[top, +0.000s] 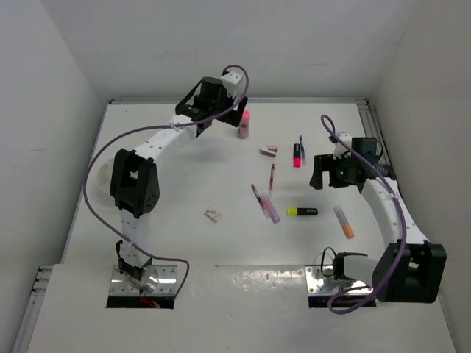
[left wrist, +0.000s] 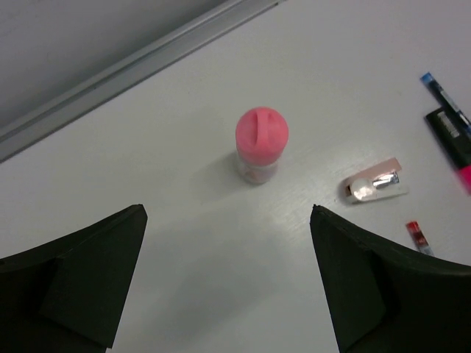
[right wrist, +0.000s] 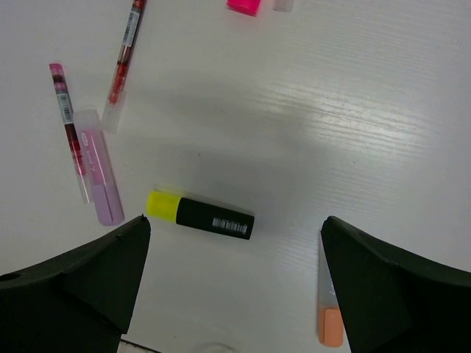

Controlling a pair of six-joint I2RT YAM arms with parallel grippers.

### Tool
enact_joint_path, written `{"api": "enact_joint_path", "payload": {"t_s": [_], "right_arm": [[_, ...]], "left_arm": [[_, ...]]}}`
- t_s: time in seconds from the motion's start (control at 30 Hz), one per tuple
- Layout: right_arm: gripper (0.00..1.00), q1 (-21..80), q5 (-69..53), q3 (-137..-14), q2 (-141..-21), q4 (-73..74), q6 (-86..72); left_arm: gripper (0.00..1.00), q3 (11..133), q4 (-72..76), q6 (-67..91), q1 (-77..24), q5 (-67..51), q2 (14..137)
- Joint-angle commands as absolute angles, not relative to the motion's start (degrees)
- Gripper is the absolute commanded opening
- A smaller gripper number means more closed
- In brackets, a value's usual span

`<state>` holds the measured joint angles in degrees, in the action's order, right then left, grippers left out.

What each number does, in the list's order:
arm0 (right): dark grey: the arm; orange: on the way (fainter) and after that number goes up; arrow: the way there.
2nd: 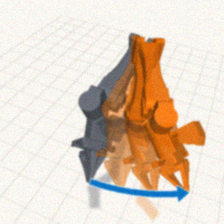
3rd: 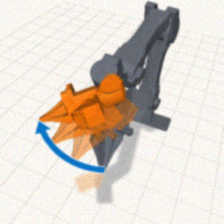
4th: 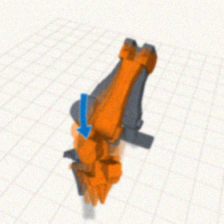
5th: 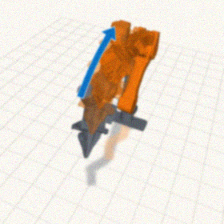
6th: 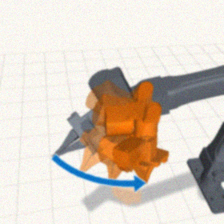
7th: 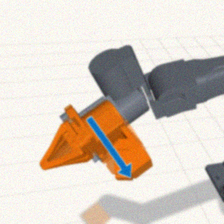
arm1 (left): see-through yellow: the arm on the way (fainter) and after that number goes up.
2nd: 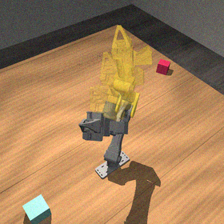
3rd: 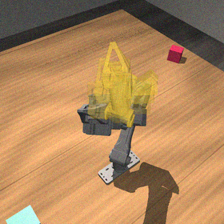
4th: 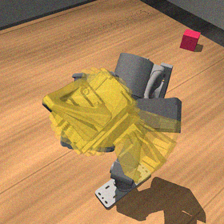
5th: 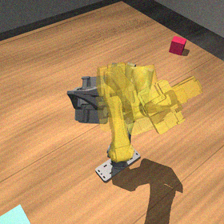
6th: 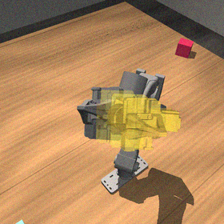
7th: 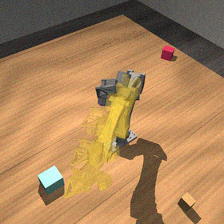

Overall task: Sort the stationery into containers
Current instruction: Pick up the stationery from the center of the board.

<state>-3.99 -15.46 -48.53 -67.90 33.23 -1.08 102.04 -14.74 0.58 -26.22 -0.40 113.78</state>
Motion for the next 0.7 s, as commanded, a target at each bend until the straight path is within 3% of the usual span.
{"api": "enact_joint_path", "payload": {"t_s": [0.0, 0.23, 0.67], "right_arm": [[0.97, -3.96, -16.26, -50.36, -68.64, 31.9, -1.14], [0.97, -4.04, -16.44, -50.89, -70.49, 32.17, -0.79], [0.98, -3.96, -16.88, -51.77, -73.04, 33.05, -0.53]], "left_arm": [[1.0, 106.87, -6.95, 1.94, -25.4, -6.58, 117.31], [1.0, 104.77, 5.0, 4.65, -23.91, -13.97, 121.64], [1.0, 108.19, 10.81, 6.06, -24.26, -9.41, 130.6]]}}
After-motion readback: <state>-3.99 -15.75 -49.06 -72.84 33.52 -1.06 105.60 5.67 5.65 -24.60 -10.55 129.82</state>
